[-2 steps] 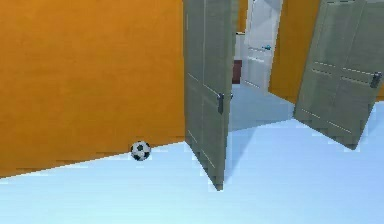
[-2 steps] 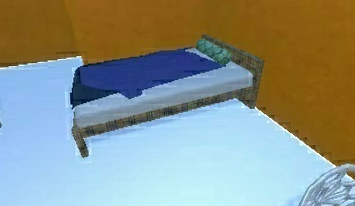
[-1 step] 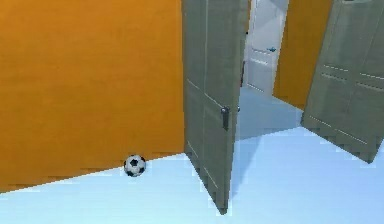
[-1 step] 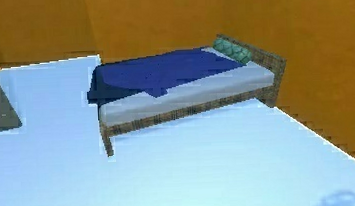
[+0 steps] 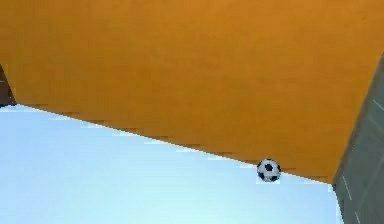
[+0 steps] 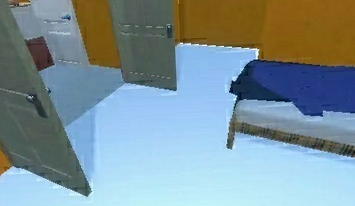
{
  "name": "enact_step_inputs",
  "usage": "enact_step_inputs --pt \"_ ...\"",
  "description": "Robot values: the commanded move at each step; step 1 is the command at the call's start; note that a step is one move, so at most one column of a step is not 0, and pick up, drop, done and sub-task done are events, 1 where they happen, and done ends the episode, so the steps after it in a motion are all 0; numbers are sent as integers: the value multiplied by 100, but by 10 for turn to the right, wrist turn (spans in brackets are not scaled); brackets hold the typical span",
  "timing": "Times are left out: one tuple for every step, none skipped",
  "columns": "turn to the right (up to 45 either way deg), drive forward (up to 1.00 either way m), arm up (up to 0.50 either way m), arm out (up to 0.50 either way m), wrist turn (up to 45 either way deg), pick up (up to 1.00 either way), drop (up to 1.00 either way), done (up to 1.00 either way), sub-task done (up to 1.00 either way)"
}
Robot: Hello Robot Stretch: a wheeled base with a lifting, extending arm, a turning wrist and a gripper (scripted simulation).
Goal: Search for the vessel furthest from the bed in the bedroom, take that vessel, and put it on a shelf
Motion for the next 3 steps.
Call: enact_step_inputs --pt "-420 0 0 0 0 0 0 0 0" --pt "0 100 0 0 0 0 0 0 0" --pt "-60 0 0 0 0 0 0 0 0"
